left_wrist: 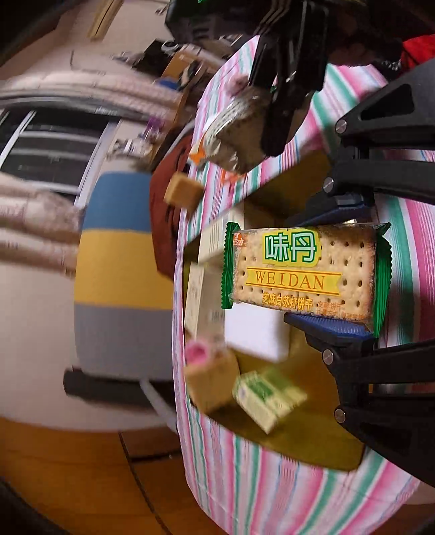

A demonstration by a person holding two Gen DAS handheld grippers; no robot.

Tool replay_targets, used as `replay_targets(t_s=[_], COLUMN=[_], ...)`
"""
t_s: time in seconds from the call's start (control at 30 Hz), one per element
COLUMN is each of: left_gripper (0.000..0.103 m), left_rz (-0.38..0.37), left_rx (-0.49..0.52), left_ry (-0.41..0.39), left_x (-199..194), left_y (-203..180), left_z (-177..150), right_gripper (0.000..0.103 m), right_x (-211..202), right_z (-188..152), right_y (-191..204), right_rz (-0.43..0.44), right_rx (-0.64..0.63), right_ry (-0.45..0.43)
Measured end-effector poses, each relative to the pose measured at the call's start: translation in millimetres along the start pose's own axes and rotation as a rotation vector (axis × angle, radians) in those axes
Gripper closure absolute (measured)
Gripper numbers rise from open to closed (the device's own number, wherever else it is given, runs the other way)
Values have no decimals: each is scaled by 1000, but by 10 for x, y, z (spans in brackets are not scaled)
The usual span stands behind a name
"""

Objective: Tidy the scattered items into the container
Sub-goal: 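Carry the cracker pack and snack bag over the gold tray with both grippers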

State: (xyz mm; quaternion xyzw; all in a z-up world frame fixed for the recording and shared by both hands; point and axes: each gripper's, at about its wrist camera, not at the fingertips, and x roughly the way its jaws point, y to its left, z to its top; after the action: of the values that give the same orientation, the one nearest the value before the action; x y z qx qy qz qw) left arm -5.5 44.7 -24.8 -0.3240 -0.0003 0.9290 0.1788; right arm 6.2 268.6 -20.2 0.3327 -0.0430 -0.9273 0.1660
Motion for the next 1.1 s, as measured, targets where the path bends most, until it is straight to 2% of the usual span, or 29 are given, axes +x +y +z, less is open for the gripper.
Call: replay_targets(t_s=[0.23, 0.4, 0.53, 0.7, 0.97, 1.0, 1.1], left_gripper=[55, 55, 55, 54, 53, 53, 53], left_rz=[123, 176, 189, 193, 189, 182, 185], left_rx=[-69, -93, -112, -122, -146, -148, -130], left_ry=[6, 47, 52, 65, 10, -1, -18], left_x=[11, 105, 131, 161, 55, 23, -17], left_y=[487, 730, 854, 905, 933, 939, 926], left_z=[8, -63, -113, -141, -168, -167, -174], right_gripper=[41, 41, 40, 36, 34, 35, 47], right_x=[266, 525, 669, 690, 515, 470, 353], right_z=[89, 63, -17, -25, -37, -33, -18], right_y=[421, 593, 627, 574, 571, 586, 622], right_rz=[68, 60, 27, 30, 17, 12, 11], right_rx=[-71, -119, -158, -143, -127, -132, -149], right_ry=[16, 60, 101, 109, 52, 32, -9])
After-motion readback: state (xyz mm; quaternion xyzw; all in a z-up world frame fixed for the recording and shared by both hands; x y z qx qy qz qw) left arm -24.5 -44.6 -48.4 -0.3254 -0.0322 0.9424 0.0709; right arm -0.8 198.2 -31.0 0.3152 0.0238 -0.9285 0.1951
